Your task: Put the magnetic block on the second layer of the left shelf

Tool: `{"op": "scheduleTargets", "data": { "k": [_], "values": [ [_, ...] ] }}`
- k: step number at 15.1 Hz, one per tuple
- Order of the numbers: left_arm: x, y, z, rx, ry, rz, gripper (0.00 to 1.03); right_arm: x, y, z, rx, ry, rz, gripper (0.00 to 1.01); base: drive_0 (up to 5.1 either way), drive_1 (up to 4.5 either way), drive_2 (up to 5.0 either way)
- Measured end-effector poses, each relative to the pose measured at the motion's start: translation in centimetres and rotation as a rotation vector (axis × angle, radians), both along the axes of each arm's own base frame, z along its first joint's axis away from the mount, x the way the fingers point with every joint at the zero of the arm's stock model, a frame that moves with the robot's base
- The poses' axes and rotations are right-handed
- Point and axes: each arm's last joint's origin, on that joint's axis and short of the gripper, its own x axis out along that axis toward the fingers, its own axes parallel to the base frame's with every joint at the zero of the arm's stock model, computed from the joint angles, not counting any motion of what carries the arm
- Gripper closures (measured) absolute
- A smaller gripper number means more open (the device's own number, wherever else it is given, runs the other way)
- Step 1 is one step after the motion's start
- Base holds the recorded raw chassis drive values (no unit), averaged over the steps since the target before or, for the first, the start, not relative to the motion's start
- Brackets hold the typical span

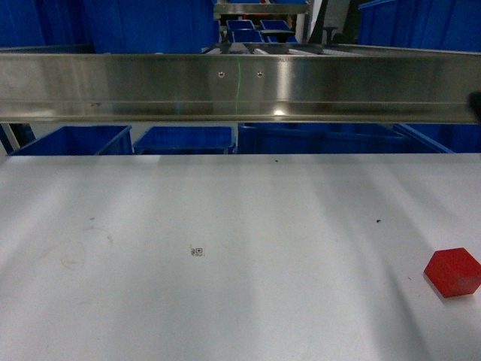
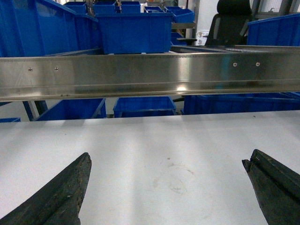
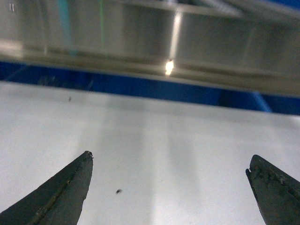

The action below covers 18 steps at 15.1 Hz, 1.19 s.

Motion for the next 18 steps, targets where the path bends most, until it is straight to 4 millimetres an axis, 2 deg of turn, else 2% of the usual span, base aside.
{"op": "scheduleTargets", "data": {
  "k": [2,4,5,8,12,15,18],
  "values": [
    [0.0,0.0,0.0,0.0,0.0,0.0,0.05,2.7,0.4,-2.4,-0.001,0.117,0.04,0.03,0.0,0.0,0.0],
    [0.0,0.0,0.0,0.0,0.0,0.0,0.05,3.4,-0.8,-2.6,0.022,0.102,0.01,0.03,0.0,0.0,0.0],
    [0.0,0.0,0.0,0.0,0.0,0.0,0.05,3.0,-1.3,-3.3,0.044,0.112,0.012,0.03,0.0,0.0,0.0],
    [0.0,0.0,0.0,0.0,0.0,0.0,0.05,0.9,-1.5,-7.5,0.092,0.217,0.032,0.03,0.0,0.0,0.0],
    [0.0,0.0,0.0,0.0,0.0,0.0,0.05,-0.4,-0.1,-8.5,0.104,0.211,0.087,0.03,0.0,0.0,0.0],
    [0.0,0.0,0.0,0.0,0.0,0.0,0.05,-0.7,-1.0,-10.7,0.106,0.26,0.047,0.03,0.0,0.0,0.0],
    [0.0,0.0,0.0,0.0,0.0,0.0,0.05,-0.7,-1.9,-11.5,0.12,0.259,0.029,0.03,0.0,0.0,0.0]
  ]
}}
